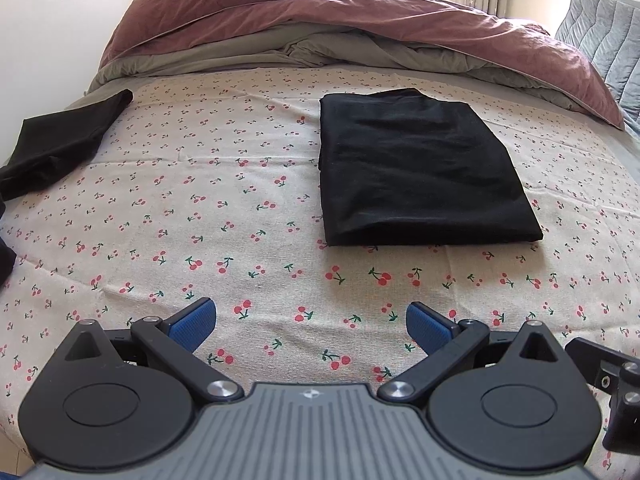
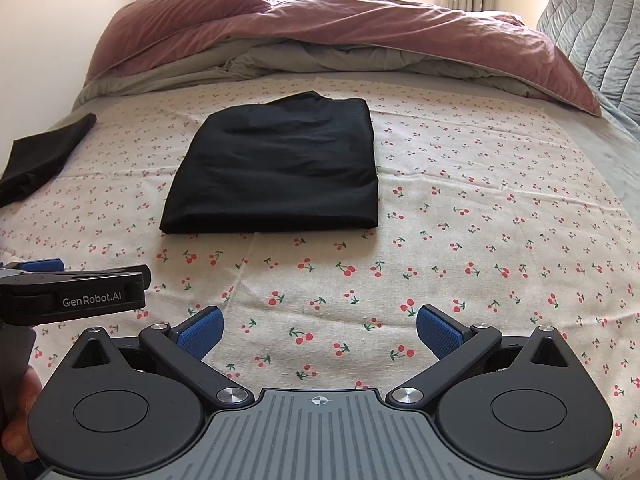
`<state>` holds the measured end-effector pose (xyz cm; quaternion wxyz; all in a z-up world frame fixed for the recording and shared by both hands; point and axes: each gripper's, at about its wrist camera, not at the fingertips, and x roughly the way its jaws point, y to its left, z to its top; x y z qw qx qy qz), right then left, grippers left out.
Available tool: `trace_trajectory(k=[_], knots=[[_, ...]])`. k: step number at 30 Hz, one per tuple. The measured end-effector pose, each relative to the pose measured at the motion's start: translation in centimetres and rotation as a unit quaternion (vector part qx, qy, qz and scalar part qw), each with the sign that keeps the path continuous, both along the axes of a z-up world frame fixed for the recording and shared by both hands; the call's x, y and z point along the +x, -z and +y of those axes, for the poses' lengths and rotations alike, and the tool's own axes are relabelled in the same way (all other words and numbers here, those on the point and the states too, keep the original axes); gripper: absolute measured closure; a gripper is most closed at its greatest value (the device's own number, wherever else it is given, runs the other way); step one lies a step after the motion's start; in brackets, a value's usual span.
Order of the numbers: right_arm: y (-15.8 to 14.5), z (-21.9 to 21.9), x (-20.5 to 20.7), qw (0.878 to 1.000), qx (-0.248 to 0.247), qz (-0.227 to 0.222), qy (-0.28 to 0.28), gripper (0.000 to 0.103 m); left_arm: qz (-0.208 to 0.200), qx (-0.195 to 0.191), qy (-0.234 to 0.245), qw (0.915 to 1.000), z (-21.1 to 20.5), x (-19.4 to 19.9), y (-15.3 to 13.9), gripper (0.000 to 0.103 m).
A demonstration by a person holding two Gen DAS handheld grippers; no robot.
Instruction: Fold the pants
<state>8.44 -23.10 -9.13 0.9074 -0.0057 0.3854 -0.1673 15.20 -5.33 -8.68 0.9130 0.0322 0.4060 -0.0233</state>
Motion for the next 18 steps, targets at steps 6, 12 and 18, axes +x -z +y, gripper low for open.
trace_trajectory(k=[6, 12, 18], knots=[[0.18, -0.08, 0.16, 1.0, 0.002, 0.0, 0.003, 0.0, 0.002, 0.002, 0.009, 1.0, -0.31, -0.13, 0.13, 0.0], [0.4, -0.05, 0.3, 1.0, 0.001, 0.003, 0.006, 0.0, 0.006, 0.004, 0.012, 0.9999, -0.39, -0.23, 0.19, 0.0], [0.26, -0.14, 0.19, 1.0, 0.001, -0.001, 0.009, 0.0, 0.003, 0.006, 0.013, 0.9999, -0.33, -0.24, 0.13, 0.0]])
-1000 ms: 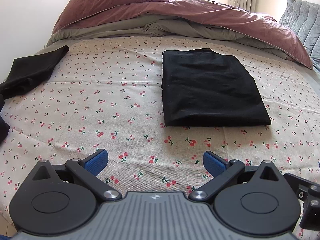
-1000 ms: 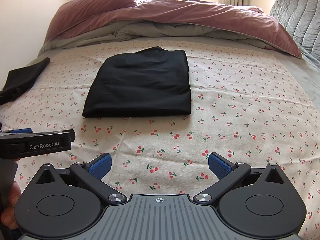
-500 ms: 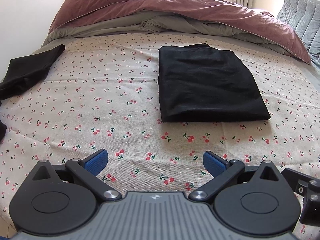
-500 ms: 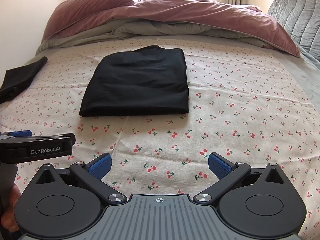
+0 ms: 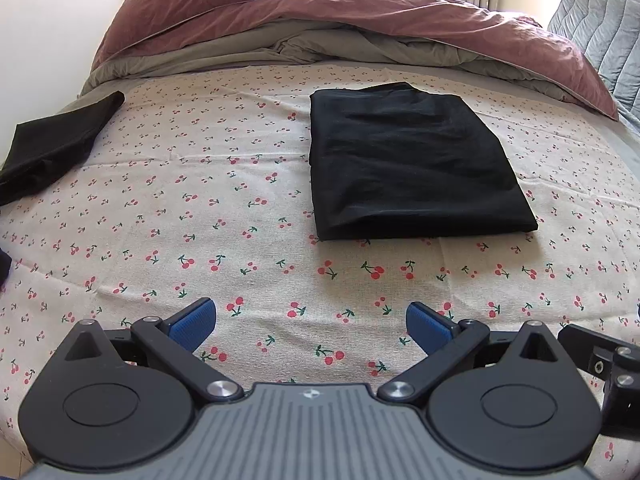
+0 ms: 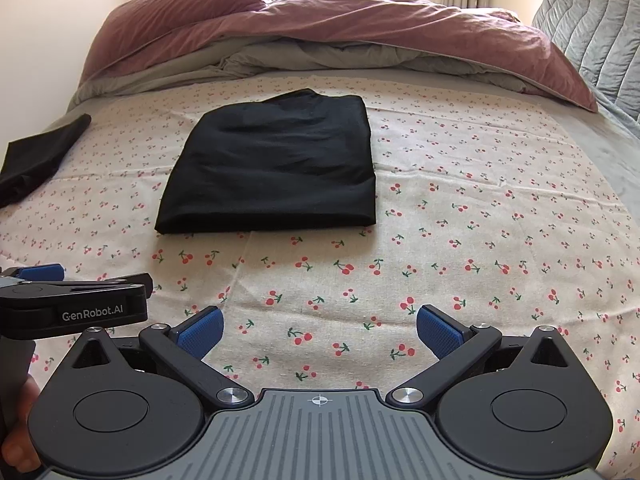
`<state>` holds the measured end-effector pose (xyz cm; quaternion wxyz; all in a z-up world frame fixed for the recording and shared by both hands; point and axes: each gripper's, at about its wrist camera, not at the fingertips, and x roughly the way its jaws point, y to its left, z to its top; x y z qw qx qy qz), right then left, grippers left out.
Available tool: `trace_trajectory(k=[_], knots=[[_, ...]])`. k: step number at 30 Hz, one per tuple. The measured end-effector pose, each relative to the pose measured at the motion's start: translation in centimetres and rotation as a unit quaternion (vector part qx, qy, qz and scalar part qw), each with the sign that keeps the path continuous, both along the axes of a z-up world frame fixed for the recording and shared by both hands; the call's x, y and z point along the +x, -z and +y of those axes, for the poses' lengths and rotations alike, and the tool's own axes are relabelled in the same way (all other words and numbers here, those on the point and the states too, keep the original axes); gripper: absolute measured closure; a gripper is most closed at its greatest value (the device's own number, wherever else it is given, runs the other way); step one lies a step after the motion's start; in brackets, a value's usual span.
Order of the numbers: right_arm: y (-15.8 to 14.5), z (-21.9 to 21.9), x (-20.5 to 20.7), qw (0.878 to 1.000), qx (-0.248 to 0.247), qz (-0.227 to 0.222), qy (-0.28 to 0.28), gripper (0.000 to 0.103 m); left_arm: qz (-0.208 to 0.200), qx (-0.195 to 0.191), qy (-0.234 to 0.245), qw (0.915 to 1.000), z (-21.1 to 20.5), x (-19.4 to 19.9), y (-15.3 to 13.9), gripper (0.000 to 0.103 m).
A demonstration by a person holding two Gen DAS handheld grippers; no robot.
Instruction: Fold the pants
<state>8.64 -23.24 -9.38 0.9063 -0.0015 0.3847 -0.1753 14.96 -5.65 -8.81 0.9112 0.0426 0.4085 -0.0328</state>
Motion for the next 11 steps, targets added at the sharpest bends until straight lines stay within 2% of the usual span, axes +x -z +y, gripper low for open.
trace_trajectory(k=[11], knots=[[-0.12, -0.07, -0.11, 1.0, 0.001, -0.002, 0.005, 0.0, -0.002, 0.006, 0.0, 1.0, -0.08, 0.08, -0.06, 0.0]])
